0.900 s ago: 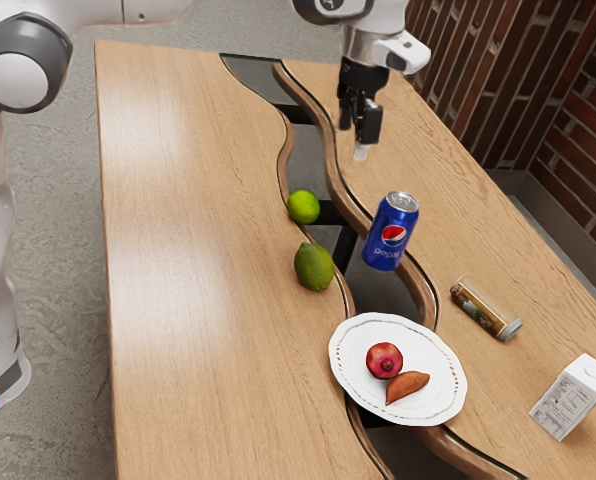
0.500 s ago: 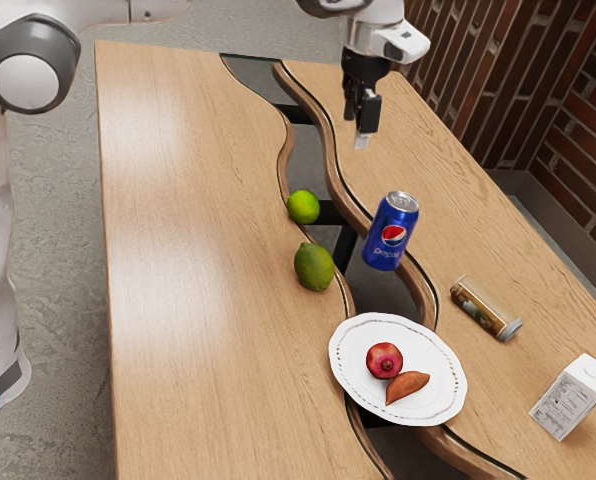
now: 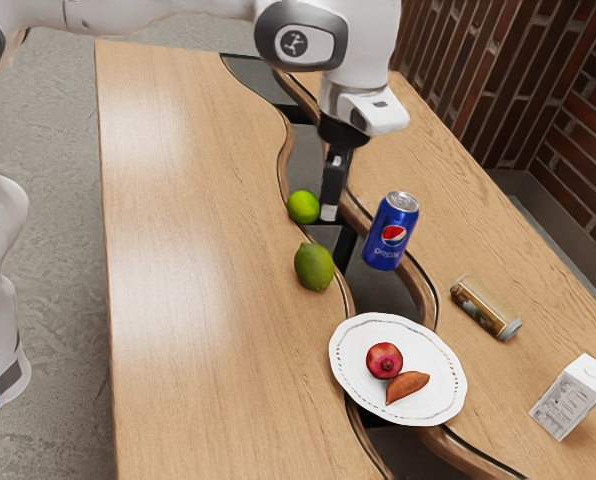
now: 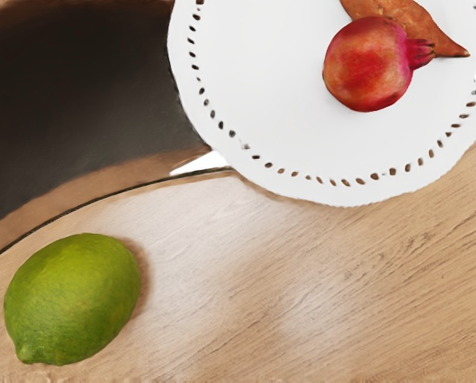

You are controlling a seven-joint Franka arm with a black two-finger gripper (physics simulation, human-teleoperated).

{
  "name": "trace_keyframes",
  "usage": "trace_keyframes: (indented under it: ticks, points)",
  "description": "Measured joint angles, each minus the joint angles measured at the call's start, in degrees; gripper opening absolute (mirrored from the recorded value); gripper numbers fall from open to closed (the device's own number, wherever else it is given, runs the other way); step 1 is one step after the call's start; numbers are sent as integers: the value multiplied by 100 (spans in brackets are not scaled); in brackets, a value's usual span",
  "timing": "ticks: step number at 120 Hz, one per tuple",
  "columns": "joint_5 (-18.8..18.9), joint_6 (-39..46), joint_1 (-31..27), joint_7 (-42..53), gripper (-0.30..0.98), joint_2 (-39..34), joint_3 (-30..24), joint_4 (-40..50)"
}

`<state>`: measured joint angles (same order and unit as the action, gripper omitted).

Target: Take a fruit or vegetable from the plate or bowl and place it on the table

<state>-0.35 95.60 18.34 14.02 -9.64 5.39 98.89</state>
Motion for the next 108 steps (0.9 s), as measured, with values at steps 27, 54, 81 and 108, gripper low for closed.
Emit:
trace_keyframes:
  ticks: [27,54,81,108]
  points:
    - [-28,587,78,102,69,316,-43,579]
    - [-222,1251,405,172,69,1057,-65,531]
    - [-312,1557,670,221,69,1790,-71,-32]
    - [-288,1626,628,255,69,2249,-68,-351]
